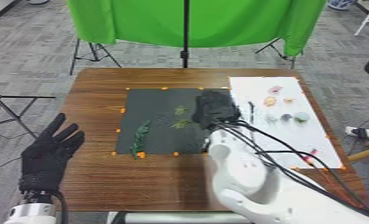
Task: Arrange flowers
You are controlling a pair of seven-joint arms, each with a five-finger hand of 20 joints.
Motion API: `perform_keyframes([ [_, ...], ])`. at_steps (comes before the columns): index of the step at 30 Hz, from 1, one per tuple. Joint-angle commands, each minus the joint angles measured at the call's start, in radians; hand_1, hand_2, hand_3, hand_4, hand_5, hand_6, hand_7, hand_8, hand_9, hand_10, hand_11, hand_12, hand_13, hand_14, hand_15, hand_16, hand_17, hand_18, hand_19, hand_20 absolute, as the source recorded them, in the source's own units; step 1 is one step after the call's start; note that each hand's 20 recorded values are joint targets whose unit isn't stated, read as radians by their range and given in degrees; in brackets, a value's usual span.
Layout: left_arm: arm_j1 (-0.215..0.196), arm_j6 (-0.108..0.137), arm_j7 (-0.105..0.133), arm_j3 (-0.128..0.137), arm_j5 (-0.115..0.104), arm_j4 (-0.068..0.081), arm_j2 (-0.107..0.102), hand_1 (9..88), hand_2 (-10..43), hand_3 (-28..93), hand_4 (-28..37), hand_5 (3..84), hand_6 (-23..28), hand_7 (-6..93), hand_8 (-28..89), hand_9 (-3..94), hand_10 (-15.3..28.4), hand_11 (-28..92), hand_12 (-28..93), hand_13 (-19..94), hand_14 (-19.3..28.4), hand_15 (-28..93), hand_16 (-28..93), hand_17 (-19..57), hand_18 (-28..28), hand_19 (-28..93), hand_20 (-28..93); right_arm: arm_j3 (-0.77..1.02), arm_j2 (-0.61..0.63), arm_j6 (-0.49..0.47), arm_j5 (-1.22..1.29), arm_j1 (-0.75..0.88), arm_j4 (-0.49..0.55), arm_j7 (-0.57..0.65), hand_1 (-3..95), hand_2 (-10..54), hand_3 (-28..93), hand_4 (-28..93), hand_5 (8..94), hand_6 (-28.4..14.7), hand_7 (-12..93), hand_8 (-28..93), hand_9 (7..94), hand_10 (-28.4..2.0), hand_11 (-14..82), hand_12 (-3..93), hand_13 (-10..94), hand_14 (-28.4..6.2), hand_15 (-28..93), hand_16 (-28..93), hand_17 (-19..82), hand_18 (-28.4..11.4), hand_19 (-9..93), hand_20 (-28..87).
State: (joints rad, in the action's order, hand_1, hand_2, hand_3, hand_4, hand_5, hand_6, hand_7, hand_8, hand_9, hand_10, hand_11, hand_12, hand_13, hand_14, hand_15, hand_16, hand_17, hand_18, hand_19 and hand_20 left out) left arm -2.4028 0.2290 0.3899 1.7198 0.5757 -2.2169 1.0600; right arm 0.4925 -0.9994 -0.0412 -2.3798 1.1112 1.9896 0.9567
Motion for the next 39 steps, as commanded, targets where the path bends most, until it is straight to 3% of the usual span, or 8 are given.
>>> perform_keyframes([
  [1, 0.012, 0.011, -0.036, 0.009, 0.022, -0.005, 0.013, 23.7, 6.0, 82, -26.7, 36.0, 7.7, 10.3, -9, 32.2, 20.2, 25, 10, 20, 27.9, 57, -11, -8.8, 28.4, 55, 10, -0.081, -0.124, -0.101, 0.029, -0.066, -0.105, -0.034, 54.8, -9.5, 71, -28, 93.3, -3.7, 19, 9, 93.7, -11.4, 48.3, 22.7, 84, -8.7, 76, 24, 44, -26.8, 93, 44],
  [8, 0.025, -0.003, -0.053, 0.007, 0.034, -0.001, 0.024, 23.6, 5.9, 82, -26.3, 36.1, 7.7, 10.9, -10, 32.4, 20.3, 26, 10, 20, 28.0, 58, -12, -8.6, 28.4, 56, 10, -0.139, -0.159, -0.142, 0.04, -0.123, -0.192, -0.021, 50.4, -9.5, 74, -27, 93.7, -3.2, 22, 9, 93.7, -11.2, 54.5, 23.6, 85, -9.3, 81, 24, 46, -27.6, 93, 53],
  [10, 0.032, 0.0, -0.044, -0.003, 0.024, 0.003, 0.007, 24.0, 6.0, 83, -25.7, 36.2, 7.7, 11.0, -10, 32.5, 20.3, 27, 10, 20, 28.0, 59, -12, -8.6, 28.4, 56, 10, -0.163, -0.163, -0.122, 0.047, -0.143, -0.211, -0.011, 49.4, -9.5, 74, -28, 93.7, -3.1, 23, 7, 93.7, -11.4, 55.3, 23.2, 85, -9.5, 82, 24, 46, -27.7, 93, 54],
  [18, 0.064, -0.016, -0.063, -0.02, 0.029, 0.016, 0.006, 24.1, 5.9, 82, -25.4, 36.3, 7.8, 11.7, -10, 32.5, 20.4, 28, 9, 20, 28.1, 60, -13, -8.6, 28.4, 56, 9, -0.203, -0.19, -0.086, 0.017, -0.164, -0.272, 0.054, 45.5, -5.7, 77, -28, 93.7, -2.0, 29, -4, 93.7, -11.7, 58.5, 20.2, 87, -9.6, 82, 24, 47, -28.1, 93, 55],
  [26, 0.061, -0.009, -0.057, -0.028, 0.018, 0.016, -0.015, 24.1, 6.0, 82, -25.4, 36.3, 7.8, 11.8, -10, 32.4, 20.5, 28, 9, 20, 28.1, 60, -13, -8.7, 28.4, 56, 8, -0.185, -0.198, -0.13, 0.047, -0.141, -0.267, 0.065, 42.8, -1.8, 77, -27, 93.7, -1.1, 35, -15, 93.7, -11.6, 61.7, 17.0, 90, -9.6, 80, 24, 50, -28.4, 93, 56],
  [33, 0.081, -0.022, -0.071, -0.034, 0.025, 0.025, -0.015, 24.0, 6.0, 82, -25.4, 36.3, 7.8, 11.8, -10, 32.6, 20.5, 29, 9, 20, 28.1, 60, -13, -8.7, 28.4, 57, 8, -0.2, -0.201, -0.115, 0.068, -0.145, -0.262, 0.056, 38.6, 2.9, 75, -26, 93.7, -0.1, 33, -17, 93.7, -12.0, 60.7, 16.6, 90, -10.0, 79, 25, 50, -28.4, 93, 56],
  [36, 0.084, -0.031, -0.084, -0.029, 0.035, 0.026, -0.001, 24.0, 6.0, 82, -25.4, 36.3, 7.8, 11.8, -10, 32.5, 20.5, 29, 9, 21, 28.1, 61, -13, -8.7, 28.4, 57, 7, -0.199, -0.206, -0.108, 0.072, -0.143, -0.259, 0.055, 38.5, 3.0, 75, -26, 93.7, -0.1, 33, -17, 93.7, -12.2, 60.5, 16.6, 89, -10.0, 79, 25, 50, -28.4, 93, 56],
  [39, 0.092, -0.031, -0.089, -0.036, 0.03, 0.03, -0.011, 24.0, 5.9, 82, -25.4, 36.3, 7.8, 11.7, -10, 32.5, 20.5, 29, 8, 20, 28.1, 60, -13, -8.8, 28.4, 57, 7, -0.206, -0.209, -0.101, 0.057, -0.148, -0.268, 0.065, 38.5, 3.0, 75, -26, 93.7, -0.1, 32, -17, 93.7, -12.3, 60.5, 16.5, 89, -10.1, 79, 25, 50, -28.4, 93, 56],
])
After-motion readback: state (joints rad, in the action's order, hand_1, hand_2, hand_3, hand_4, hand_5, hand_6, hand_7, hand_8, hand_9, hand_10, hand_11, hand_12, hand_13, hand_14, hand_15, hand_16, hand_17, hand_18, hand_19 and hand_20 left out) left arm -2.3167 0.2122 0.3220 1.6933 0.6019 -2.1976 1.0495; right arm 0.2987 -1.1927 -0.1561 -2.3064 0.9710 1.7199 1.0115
